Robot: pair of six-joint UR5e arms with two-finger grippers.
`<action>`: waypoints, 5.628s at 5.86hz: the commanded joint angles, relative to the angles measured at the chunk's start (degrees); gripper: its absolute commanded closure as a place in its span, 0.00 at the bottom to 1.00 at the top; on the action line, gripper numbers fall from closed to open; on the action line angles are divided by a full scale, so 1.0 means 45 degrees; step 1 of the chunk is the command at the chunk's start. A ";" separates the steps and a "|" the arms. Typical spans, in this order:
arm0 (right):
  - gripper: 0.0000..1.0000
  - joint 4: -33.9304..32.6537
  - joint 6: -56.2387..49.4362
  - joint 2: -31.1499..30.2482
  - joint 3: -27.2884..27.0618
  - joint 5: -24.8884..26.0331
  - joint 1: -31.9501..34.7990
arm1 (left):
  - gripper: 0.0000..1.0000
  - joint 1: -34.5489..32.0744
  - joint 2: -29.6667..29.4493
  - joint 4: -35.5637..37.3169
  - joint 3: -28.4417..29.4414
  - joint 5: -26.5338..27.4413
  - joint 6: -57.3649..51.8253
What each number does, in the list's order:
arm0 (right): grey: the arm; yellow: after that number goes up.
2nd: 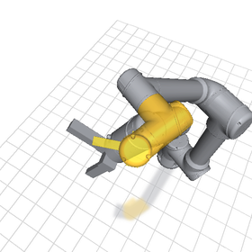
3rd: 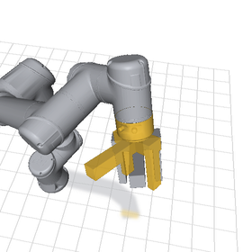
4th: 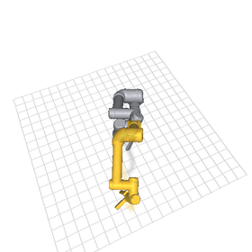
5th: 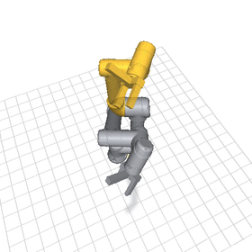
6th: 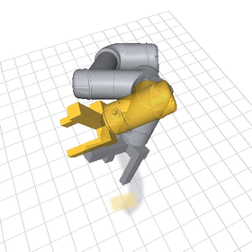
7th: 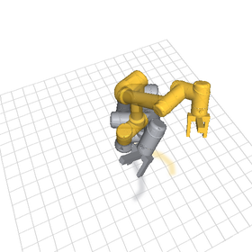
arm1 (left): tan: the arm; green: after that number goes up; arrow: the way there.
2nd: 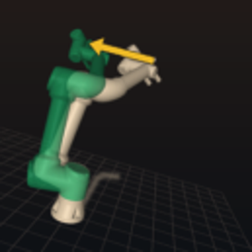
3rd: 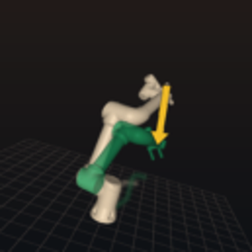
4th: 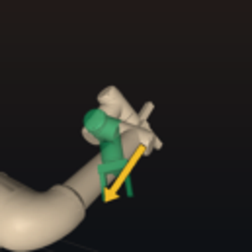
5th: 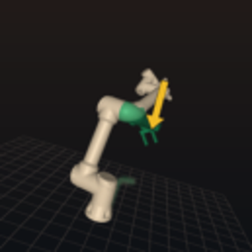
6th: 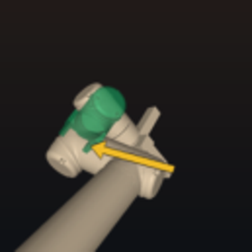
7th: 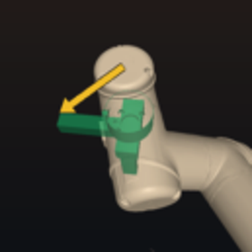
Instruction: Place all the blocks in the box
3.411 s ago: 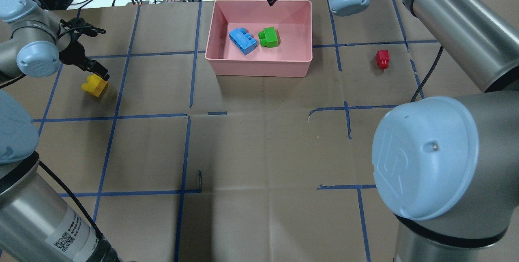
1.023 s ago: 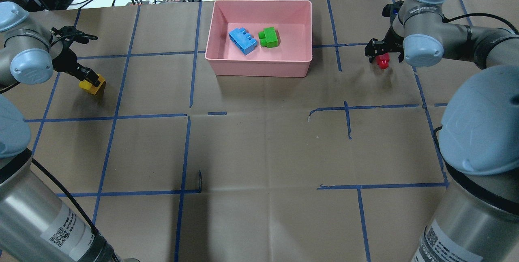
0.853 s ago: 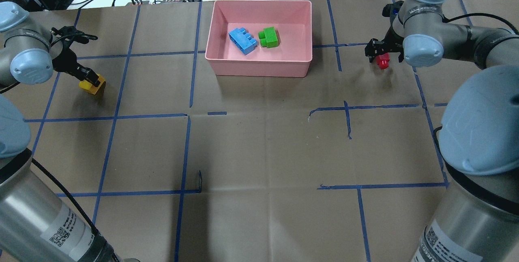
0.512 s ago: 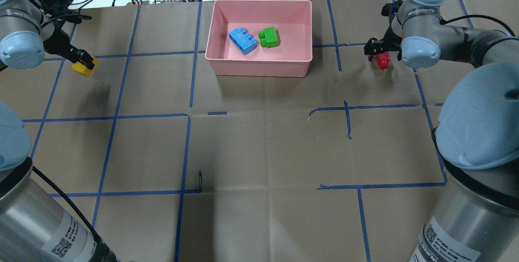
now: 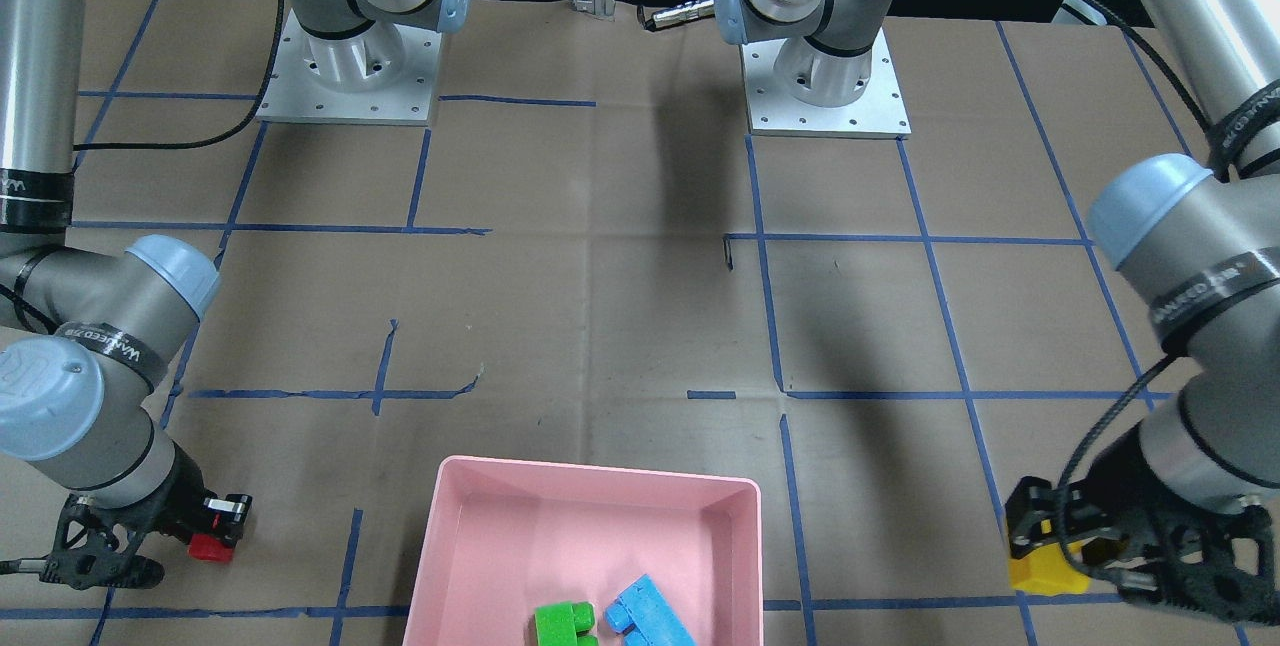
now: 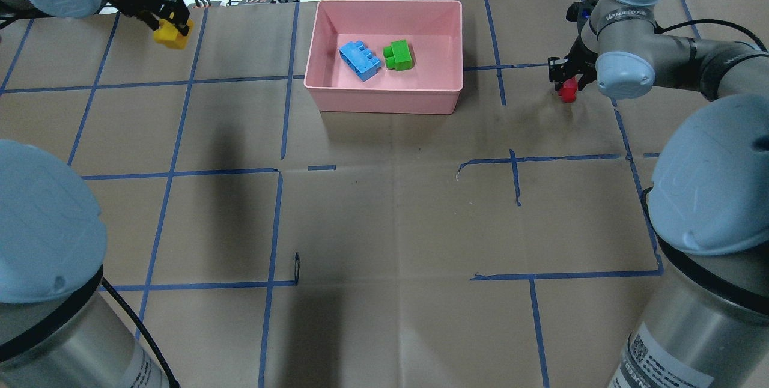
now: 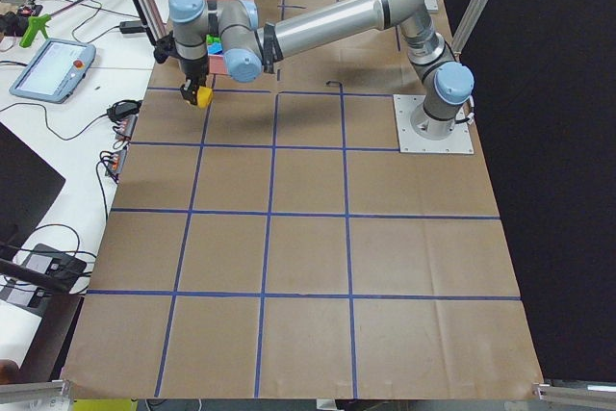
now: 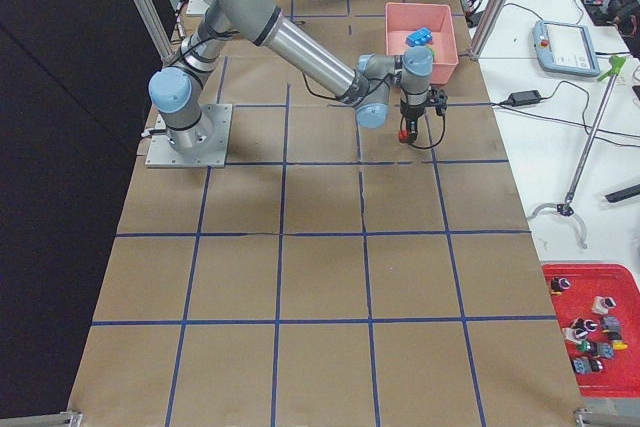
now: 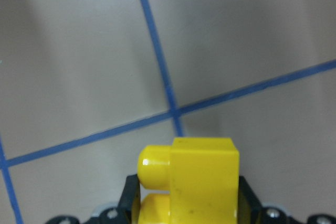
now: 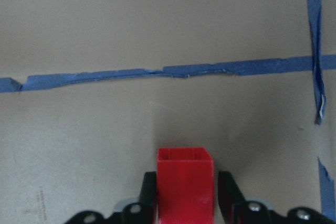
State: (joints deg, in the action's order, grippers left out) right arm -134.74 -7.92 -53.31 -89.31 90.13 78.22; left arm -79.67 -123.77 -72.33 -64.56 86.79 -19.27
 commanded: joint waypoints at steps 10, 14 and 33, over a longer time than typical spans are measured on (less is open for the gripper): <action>0.95 0.2062 -0.2166 -0.0947 0.3456 -0.1532 0.2916 | 0.00 -0.2834 -0.0339 -0.1044 0.1288 -0.0341 0.4806; 0.62 0.1272 0.2015 0.0050 0.4436 -0.1649 0.5078 | 0.00 -0.1319 0.4980 -0.1987 -0.4203 0.1247 0.3773; 0.00 0.9180 0.2014 -0.9304 -0.2379 0.0362 0.3809 | 0.00 -0.2179 0.6175 -0.3574 -0.4344 0.0773 0.3735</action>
State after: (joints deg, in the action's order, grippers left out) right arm -93.72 0.91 -94.70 -99.34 90.01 95.65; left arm -89.51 -96.05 -88.42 -84.01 90.40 -2.35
